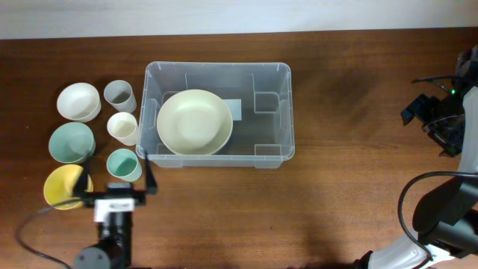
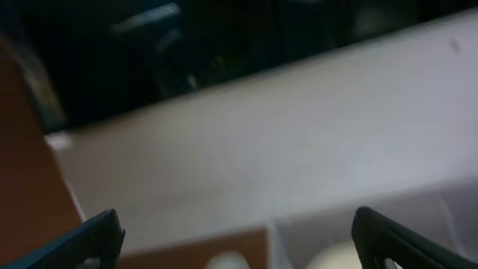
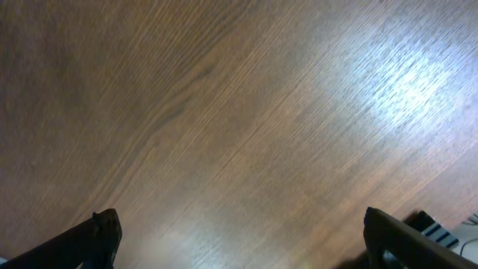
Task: Pack container
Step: 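Move the left gripper over the mint green bowl at left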
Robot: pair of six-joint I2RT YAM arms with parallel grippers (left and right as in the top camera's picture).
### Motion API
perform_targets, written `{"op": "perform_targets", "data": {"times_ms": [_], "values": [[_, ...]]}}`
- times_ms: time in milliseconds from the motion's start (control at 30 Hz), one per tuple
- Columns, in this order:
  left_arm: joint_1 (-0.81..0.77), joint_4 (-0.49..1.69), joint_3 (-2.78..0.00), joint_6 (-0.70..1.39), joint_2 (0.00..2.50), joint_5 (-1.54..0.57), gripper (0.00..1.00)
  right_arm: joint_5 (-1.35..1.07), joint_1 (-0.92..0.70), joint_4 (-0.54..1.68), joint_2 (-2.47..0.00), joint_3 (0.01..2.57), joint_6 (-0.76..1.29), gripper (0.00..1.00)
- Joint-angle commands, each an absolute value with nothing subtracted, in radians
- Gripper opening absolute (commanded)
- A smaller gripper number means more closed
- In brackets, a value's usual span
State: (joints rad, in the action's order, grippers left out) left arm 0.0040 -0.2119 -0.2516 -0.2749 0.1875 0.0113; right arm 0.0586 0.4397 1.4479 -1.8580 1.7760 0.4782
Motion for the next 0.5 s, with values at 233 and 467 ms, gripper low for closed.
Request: {"op": "perform_targets", "data": {"times_ms": [233,467], "values": [[0.03,-0.203,-0.978,-0.319,0.848,-0.004,1.0,0.056,0.439,1.446,-1.861,1.769,0.479,0.99],[0.085,0.408,-1.46,-0.185,1.181,0.316,1.0,0.056,0.439,1.446,-1.861,1.769,0.479,0.99]]}}
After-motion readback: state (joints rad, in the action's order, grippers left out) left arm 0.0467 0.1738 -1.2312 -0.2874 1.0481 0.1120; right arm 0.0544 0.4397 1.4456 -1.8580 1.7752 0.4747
